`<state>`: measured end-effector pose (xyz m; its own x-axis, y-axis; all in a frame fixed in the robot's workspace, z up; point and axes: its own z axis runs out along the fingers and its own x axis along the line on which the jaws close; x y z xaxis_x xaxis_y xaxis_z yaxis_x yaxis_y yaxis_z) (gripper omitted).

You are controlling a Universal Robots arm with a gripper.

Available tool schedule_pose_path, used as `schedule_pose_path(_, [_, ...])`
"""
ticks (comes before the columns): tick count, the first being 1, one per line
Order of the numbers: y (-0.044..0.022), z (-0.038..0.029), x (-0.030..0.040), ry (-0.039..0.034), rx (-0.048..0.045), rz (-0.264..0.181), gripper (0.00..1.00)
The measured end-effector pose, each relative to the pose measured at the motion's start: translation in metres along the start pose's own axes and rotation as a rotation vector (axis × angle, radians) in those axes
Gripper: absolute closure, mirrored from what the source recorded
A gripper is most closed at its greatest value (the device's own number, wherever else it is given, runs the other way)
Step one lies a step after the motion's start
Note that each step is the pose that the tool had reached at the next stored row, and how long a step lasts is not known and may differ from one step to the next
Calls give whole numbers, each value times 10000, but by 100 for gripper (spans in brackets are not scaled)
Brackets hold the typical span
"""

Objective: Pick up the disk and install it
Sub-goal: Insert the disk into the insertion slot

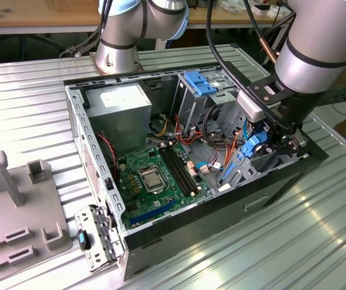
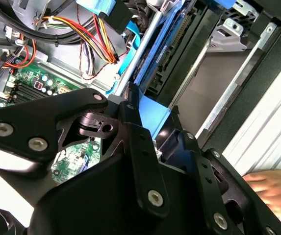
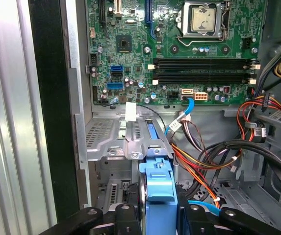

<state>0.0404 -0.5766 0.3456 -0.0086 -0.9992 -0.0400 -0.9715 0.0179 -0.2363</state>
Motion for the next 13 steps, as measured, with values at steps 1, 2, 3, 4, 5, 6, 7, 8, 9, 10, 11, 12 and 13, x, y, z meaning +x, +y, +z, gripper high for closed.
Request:
schedule_pose_path(1, [1, 5, 0, 2, 0, 0, 63])
schedule_pose_path(2, [5, 19, 1, 6, -1, -1, 63])
schedule_pose_path(3, [8, 33, 2, 1, -1, 0, 63])
schedule_pose_path(4, [10, 42, 2, -1, -1, 0, 63])
schedule_pose_path(5, [13, 55, 2, 5, -2, -1, 63])
schedule_pose_path(6, [15, 63, 3, 3, -2, 0, 63])
schedule_pose_path(7, [17, 68, 3, 2, -1, -1, 63])
schedule_pose_path(8, [18, 77, 3, -1, 0, 0, 63])
schedule_pose_path(9, [20, 91, 2, -24, 4, 3, 63])
schedule_pose_path(10, [22, 94, 4, -15, 1, 1, 63])
schedule_pose_path(11, [22, 94, 4, -9, 0, 0, 63])
schedule_pose_path(12, [22, 92, 4, -4, 0, 0, 63])
schedule_pose_path(13, [22, 92, 4, -1, -1, 0, 63])
